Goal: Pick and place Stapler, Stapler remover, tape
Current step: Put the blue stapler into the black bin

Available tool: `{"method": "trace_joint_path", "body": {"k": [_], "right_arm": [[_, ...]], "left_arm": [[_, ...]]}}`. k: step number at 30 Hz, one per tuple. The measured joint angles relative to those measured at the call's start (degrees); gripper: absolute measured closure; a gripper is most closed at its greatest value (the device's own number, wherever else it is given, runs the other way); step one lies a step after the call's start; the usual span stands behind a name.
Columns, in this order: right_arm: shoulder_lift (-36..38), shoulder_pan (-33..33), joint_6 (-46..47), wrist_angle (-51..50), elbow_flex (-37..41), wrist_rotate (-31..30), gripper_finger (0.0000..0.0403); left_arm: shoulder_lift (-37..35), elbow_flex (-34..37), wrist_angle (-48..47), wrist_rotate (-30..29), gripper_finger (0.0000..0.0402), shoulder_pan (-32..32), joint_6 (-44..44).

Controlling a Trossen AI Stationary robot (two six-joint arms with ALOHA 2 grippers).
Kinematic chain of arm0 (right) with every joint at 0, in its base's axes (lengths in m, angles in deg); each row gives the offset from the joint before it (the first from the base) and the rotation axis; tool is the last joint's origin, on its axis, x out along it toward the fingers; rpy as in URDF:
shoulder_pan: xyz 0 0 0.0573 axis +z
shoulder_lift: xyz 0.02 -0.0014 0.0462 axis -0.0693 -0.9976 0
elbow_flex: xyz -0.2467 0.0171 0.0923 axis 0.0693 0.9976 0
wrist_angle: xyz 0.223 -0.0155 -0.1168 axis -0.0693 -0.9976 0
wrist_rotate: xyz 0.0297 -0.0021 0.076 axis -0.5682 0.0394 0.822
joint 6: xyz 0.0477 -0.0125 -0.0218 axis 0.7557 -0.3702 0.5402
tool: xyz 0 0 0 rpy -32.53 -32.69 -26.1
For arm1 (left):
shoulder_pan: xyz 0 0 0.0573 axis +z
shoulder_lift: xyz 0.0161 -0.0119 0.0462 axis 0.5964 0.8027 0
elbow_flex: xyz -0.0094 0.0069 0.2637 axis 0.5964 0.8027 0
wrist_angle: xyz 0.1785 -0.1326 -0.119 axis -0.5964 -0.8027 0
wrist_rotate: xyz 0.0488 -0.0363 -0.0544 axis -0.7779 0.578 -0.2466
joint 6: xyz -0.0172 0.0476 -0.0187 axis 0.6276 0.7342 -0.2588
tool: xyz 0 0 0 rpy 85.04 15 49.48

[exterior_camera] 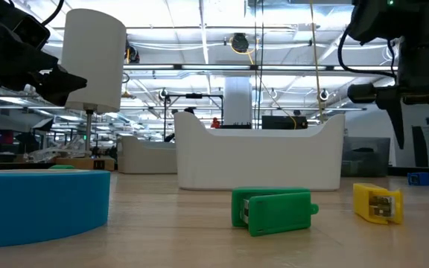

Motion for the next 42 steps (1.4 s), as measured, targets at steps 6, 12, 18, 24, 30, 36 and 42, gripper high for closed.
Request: {"method": "trace_joint_path", "body": {"k": [6, 12, 18, 24, 30, 36, 42], "right_arm": [[-2.49, -1.68, -0.04, 0.11, 0.02, 0.11, 0.0252], [-3.46, -2.83, -0.27, 0.15, 0.02, 0.15, 0.0254], [-3.47, -2.83, 0.21, -0.41, 0.25, 0.19, 0.0251], [-4.53, -2.84, 0.53, 7.41, 4.69, -0.23, 0.0250], [-4.83, -3.22, 0.43, 14.40, 9.90, -0.02, 0.0252], [-4.81, -3.22, -0.15, 14.88, 10.99, -0.20, 0.0253], [-4.83, -3.18, -4.17, 15.19, 11.06, -1.38, 0.0253]], "left_arm": [[0.00, 0.00, 0.00, 0.00, 0.0133, -0.02, 0.00], [-0.01, 0.00, 0.00, 0.00, 0.0133, 0.01, 0.26], [0.00, 0.00, 0.00, 0.00, 0.0133, -0.02, 0.58], [0.01, 0.00, 0.02, -0.02, 0.0133, -0.02, 1.07], [-0.01, 0.00, 0.02, -0.02, 0.0133, 0.00, 1.07], [0.00, 0.00, 0.02, -0.05, 0.0133, 0.00, 1.06], [-0.01, 0.00, 0.02, -0.07, 0.0133, 0.00, 1.05]]}}
